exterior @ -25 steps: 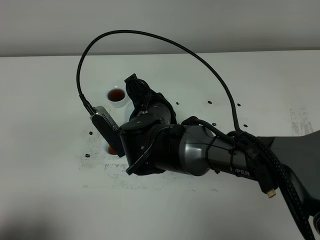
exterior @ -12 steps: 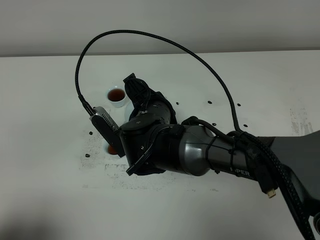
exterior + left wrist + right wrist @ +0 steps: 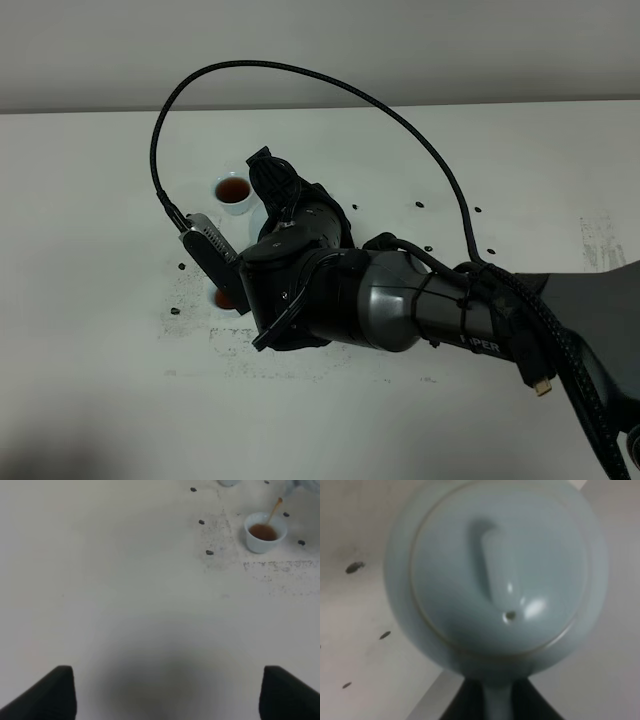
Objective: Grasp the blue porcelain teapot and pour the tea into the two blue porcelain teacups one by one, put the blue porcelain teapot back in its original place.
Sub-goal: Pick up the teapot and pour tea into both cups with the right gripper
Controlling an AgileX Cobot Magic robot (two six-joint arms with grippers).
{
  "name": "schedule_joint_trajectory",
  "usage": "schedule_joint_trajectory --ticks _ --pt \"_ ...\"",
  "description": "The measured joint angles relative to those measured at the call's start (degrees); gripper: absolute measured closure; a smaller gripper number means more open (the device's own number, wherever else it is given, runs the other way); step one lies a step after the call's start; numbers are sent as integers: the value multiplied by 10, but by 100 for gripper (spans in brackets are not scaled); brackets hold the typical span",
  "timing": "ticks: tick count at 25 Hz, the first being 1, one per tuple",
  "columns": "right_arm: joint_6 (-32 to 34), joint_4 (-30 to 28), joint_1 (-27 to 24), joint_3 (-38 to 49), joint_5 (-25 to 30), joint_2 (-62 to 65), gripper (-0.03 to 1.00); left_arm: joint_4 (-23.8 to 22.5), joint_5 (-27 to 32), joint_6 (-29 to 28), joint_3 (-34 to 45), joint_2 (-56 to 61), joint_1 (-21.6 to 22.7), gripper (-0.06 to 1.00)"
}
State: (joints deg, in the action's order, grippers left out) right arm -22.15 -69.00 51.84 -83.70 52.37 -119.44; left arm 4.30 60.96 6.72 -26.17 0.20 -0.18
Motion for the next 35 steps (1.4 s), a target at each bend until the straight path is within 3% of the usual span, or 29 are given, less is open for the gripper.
schedule_joint_trajectory --ticks 35 --pt "-1 -2 0 0 -1 0 89 0 0 -1 0 0 0 19"
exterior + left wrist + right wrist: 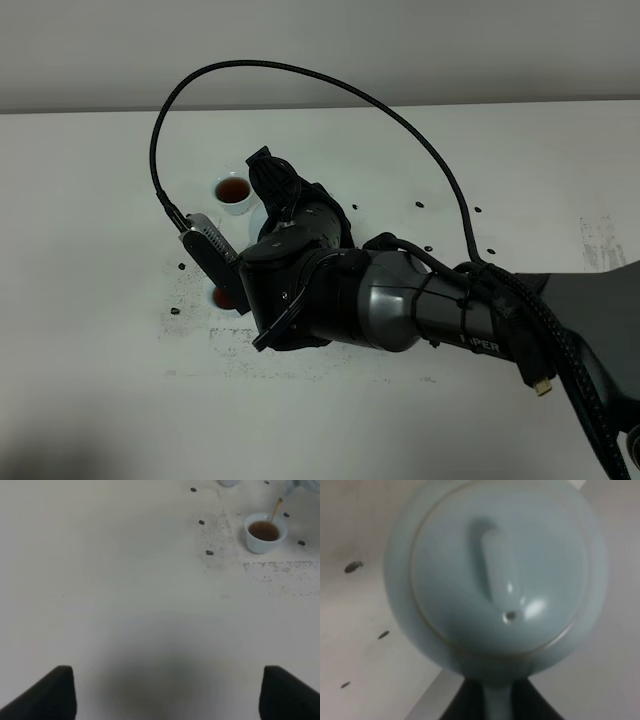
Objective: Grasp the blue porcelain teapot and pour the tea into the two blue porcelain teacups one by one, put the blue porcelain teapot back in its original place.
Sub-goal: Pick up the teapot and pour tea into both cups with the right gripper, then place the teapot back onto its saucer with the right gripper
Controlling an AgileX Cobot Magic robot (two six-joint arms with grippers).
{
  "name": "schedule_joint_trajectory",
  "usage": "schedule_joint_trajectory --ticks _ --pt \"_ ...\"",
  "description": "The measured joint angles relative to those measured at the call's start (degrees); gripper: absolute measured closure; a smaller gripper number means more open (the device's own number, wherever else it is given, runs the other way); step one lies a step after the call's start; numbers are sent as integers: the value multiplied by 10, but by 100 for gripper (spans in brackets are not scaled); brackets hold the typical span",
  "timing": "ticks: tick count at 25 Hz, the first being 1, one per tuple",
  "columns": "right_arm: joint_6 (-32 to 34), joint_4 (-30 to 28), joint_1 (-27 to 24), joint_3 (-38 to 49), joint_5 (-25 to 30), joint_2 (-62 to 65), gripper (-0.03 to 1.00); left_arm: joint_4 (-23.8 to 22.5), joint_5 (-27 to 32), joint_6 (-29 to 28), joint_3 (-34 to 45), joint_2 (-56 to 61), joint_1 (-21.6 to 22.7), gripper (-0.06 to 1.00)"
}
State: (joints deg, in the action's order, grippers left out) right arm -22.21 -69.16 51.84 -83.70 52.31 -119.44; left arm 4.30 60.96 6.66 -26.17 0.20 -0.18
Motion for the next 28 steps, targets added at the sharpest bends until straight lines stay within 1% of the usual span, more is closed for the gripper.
schedule_joint_trajectory --ticks 3,11,18,20,23,28 --pt "0 10 0 0 -1 0 89 0 0 0 0 0 0 19" --pt "0 79 0 -1 -14 0 89 0 0 0 0 0 0 19" --pt "6 168 0 -63 -13 8 89 0 0 0 0 0 0 19" --pt "26 185 -1 -76 -9 17 89 0 0 0 0 0 0 19" --pt "81 210 -11 -93 6 35 89 0 0 0 0 0 0 19" --pt "181 261 -54 -102 49 60 89 0 0 0 0 0 0 19"
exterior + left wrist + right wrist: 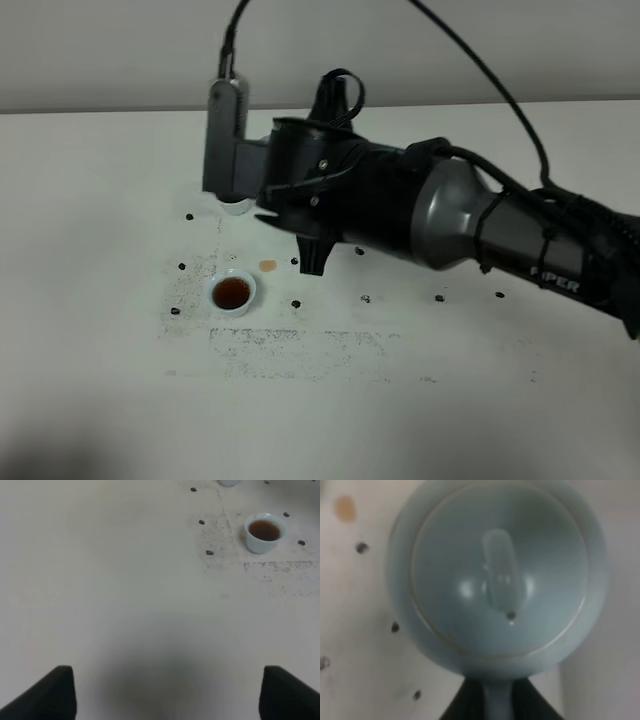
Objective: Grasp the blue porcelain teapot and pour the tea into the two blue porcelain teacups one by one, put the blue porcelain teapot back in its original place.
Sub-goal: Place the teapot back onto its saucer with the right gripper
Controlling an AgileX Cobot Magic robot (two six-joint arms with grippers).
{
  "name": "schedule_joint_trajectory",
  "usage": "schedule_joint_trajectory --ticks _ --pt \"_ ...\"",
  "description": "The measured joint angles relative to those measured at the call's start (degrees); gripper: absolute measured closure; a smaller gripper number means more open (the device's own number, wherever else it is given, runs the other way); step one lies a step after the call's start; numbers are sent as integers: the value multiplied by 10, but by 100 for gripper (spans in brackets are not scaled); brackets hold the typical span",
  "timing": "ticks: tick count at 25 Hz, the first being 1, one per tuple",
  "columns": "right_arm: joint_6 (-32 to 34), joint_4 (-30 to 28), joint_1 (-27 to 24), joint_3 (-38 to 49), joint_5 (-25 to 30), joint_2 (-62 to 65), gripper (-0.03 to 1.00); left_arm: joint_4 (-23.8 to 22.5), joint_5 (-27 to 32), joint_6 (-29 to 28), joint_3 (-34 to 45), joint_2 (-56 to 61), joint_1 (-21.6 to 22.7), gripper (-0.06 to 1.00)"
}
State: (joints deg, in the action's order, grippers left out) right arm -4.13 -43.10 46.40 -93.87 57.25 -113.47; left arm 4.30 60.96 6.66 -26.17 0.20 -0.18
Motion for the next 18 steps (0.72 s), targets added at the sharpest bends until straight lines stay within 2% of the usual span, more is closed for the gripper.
schedule_joint_trajectory --ticks 5,9,13,18 --pt "67 97 -46 0 21 14 89 0 0 0 0 0 0 19" --pt "85 166 -74 16 -8 32 89 0 0 0 0 0 0 19" --pt "97 200 -88 55 -33 57 89 0 0 1 0 0 0 19" --pt "115 218 -90 130 -92 89 89 0 0 1 0 0 0 19"
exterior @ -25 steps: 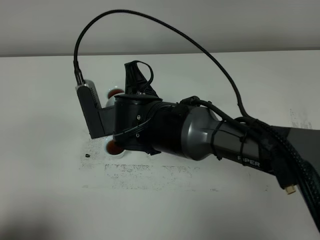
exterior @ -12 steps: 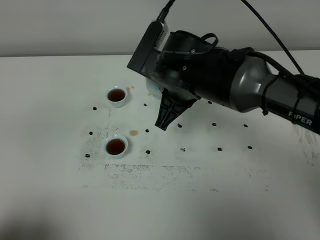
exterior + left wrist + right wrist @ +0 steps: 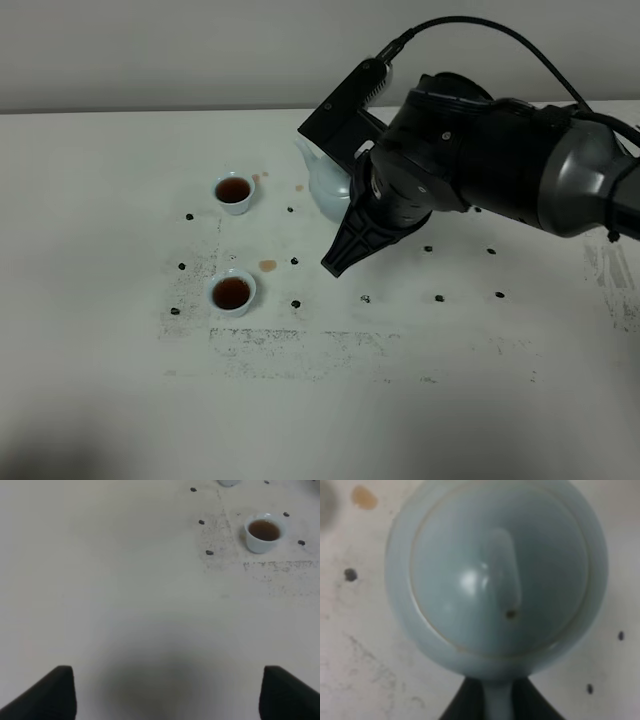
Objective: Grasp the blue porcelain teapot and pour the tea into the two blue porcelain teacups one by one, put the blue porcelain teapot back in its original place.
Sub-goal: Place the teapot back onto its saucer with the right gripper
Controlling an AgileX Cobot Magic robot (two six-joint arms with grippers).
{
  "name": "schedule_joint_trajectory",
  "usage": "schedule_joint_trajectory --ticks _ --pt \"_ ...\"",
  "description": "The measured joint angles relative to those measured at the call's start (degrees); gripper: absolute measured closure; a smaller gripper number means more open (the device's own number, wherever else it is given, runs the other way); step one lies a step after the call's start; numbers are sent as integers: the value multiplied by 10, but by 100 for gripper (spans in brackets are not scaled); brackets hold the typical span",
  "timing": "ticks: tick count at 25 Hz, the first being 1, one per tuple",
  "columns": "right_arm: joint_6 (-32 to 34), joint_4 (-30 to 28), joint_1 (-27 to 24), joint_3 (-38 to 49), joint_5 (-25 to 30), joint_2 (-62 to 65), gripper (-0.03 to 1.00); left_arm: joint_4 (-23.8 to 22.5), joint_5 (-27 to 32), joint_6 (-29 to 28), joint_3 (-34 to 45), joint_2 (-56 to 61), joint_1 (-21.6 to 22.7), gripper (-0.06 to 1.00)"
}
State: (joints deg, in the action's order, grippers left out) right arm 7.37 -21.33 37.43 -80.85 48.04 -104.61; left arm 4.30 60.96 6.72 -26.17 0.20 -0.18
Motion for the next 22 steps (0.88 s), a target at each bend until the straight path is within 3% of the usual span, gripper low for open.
schedule_joint_trajectory --ticks 10,22 --pt "6 47 -7 110 -78 32 89 0 0 0 0 0 0 19" --pt "7 91 -13 164 -166 36 89 0 0 0 0 0 0 19"
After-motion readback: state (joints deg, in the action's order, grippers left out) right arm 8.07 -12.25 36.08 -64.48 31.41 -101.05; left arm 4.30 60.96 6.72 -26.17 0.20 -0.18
